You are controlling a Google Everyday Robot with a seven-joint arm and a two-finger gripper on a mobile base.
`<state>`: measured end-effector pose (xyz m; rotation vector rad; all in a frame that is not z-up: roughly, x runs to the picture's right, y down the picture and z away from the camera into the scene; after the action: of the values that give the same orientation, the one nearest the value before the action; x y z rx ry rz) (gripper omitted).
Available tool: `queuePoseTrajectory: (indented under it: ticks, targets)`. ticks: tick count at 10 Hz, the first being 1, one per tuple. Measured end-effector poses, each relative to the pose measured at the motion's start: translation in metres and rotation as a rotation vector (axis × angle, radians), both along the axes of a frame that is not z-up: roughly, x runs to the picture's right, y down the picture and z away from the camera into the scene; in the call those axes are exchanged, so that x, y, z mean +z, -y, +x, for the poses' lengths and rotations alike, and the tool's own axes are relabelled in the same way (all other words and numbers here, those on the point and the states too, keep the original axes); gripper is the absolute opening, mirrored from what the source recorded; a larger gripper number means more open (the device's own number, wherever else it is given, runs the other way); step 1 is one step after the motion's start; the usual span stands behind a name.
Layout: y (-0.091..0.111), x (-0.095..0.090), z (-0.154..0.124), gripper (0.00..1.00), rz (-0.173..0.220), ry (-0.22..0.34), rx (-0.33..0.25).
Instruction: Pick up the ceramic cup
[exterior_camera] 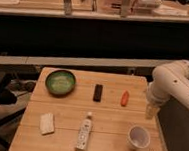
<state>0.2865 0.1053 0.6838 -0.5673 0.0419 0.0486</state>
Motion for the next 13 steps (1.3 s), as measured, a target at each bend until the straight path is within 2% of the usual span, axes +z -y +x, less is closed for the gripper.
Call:
queuePoseTrajectory:
  ticks: [3,5,9,13]
  targets:
    - [-0.001,0.0,0.0,0.8,-0.001,0.0,-0.001]
    - [-0.018,0.005,-0.001,0.8,-0.011,0.031,-0.059]
    - [-0.031,0.007,-0.003,0.8,-0.024,0.059,-0.113]
    - [-0.06,0.022,-0.013,0.8,-0.04,0.1,-0.191]
